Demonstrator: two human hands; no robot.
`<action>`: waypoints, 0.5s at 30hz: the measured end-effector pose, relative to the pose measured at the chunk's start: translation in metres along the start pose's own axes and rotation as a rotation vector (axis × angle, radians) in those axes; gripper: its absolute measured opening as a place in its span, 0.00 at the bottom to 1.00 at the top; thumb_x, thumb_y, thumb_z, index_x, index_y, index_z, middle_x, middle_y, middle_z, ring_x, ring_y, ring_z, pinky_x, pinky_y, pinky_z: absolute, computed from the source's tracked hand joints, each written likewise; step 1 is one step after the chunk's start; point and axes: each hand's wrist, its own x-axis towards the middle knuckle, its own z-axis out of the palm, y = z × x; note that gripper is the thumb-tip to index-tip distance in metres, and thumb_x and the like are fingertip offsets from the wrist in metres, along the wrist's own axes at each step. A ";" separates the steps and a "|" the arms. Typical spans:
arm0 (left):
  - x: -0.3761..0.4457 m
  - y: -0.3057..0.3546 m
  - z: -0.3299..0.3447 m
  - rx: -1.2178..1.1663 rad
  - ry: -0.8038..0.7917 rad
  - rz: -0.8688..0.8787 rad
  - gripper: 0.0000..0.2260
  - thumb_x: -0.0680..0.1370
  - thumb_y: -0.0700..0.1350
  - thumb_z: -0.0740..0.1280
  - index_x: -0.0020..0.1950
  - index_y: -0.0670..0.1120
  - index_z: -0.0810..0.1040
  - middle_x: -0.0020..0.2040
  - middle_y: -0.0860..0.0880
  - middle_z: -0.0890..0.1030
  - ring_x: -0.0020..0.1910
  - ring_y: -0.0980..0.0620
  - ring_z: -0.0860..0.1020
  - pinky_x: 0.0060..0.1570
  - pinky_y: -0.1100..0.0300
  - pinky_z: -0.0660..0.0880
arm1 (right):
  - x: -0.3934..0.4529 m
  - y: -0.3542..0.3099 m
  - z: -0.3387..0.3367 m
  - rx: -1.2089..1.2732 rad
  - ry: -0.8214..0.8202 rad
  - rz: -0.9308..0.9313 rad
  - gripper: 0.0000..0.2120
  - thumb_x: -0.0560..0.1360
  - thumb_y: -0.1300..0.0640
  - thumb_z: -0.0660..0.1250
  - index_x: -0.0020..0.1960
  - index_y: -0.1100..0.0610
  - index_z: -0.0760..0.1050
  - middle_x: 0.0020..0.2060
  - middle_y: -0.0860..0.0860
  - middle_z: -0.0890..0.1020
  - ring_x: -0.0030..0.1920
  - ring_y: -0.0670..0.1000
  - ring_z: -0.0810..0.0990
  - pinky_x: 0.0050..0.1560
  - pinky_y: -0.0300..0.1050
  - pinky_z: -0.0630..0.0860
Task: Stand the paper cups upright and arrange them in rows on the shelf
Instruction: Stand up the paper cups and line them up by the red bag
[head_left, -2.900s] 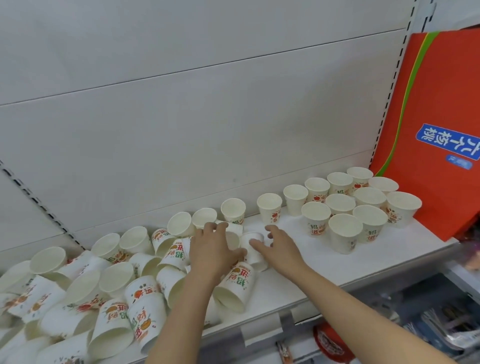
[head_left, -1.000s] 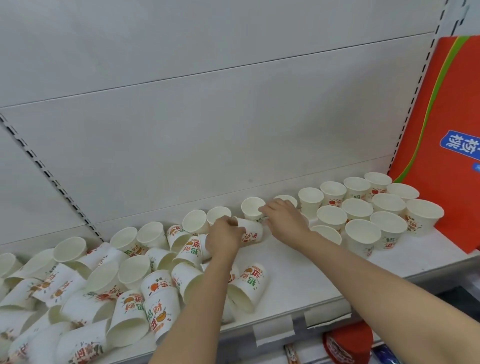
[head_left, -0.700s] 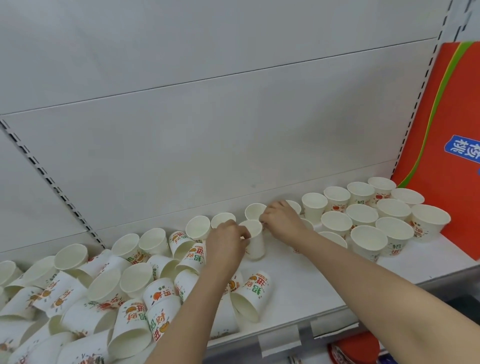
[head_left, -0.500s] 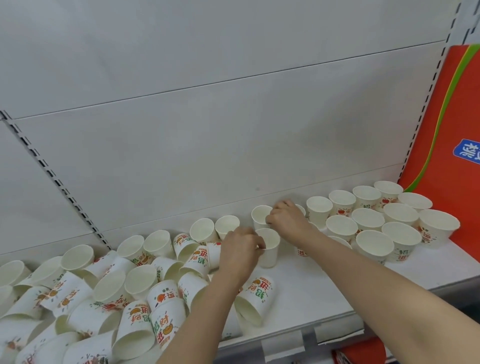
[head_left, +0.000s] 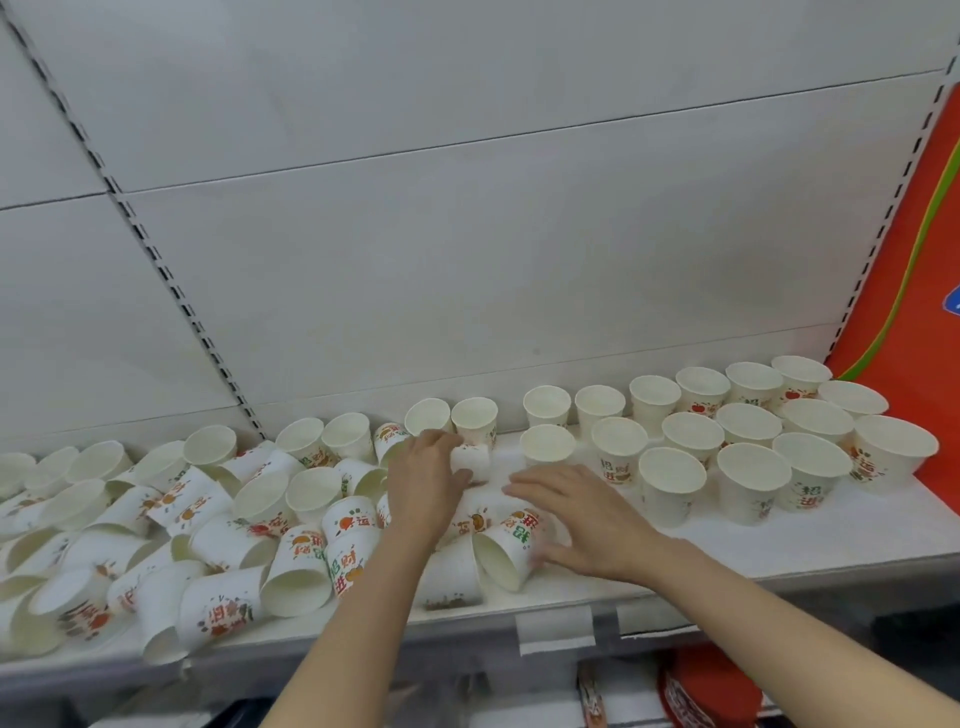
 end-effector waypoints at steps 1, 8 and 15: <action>0.001 -0.007 -0.001 0.014 -0.006 -0.044 0.20 0.73 0.50 0.72 0.65 0.50 0.76 0.63 0.50 0.77 0.61 0.47 0.73 0.59 0.53 0.71 | 0.001 -0.007 0.003 -0.002 -0.116 -0.021 0.32 0.69 0.47 0.69 0.71 0.49 0.66 0.68 0.46 0.70 0.68 0.47 0.65 0.66 0.46 0.63; 0.015 -0.004 0.003 -0.005 -0.151 -0.156 0.24 0.72 0.52 0.71 0.67 0.48 0.73 0.60 0.46 0.77 0.57 0.45 0.76 0.55 0.51 0.74 | 0.013 -0.018 0.020 -0.153 -0.226 -0.004 0.34 0.70 0.47 0.67 0.73 0.48 0.59 0.59 0.50 0.72 0.59 0.53 0.70 0.62 0.47 0.64; 0.023 0.008 0.013 -0.252 -0.024 -0.397 0.22 0.73 0.41 0.71 0.66 0.46 0.73 0.54 0.46 0.81 0.53 0.46 0.78 0.43 0.59 0.70 | -0.038 0.004 0.008 0.359 0.162 0.543 0.34 0.66 0.50 0.73 0.69 0.46 0.63 0.63 0.42 0.70 0.63 0.44 0.69 0.61 0.39 0.67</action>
